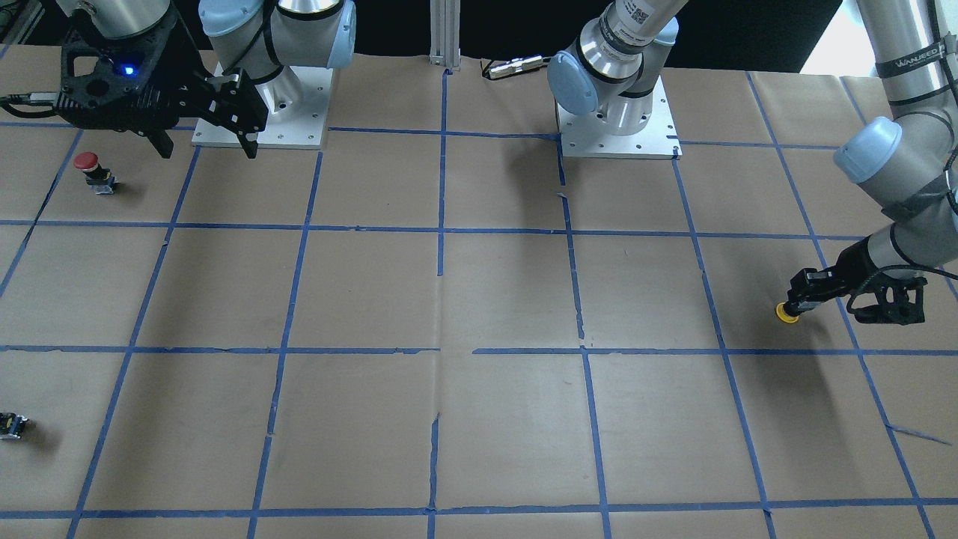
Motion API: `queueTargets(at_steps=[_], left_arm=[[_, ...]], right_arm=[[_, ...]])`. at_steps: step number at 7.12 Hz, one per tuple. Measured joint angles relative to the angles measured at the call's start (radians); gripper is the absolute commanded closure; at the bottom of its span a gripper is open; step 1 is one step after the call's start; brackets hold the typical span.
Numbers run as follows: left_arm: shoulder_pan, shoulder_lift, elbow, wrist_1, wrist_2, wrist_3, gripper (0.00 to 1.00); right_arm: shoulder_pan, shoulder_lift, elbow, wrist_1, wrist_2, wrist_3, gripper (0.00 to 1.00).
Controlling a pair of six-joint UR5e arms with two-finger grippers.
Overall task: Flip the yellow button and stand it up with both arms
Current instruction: 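Lift the yellow button with the left gripper, then carry the yellow button toward the right gripper while the right gripper approaches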
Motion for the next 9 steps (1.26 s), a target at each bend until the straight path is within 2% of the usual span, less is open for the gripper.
queueTargets(at_steps=[3,5,7,9], left_arm=[[-0.002,0.015,0.004,-0.029,-0.001,-0.003,0.99],[-0.028,0.048,0.028,-0.111,-0.031,-0.044,0.99],[-0.125,0.103,0.059,-0.261,-0.156,-0.242,1.00],[-0.281,0.134,0.123,-0.456,-0.364,-0.528,1.00]], right_arm=[[0.000,0.000,0.000,0.001,0.000,0.000,0.00],[0.000,0.000,-0.001,0.000,0.000,0.001,0.00],[-0.001,0.001,-0.001,-0.002,0.001,0.009,0.00],[-0.020,0.007,-0.002,-0.001,0.053,0.053,0.00]])
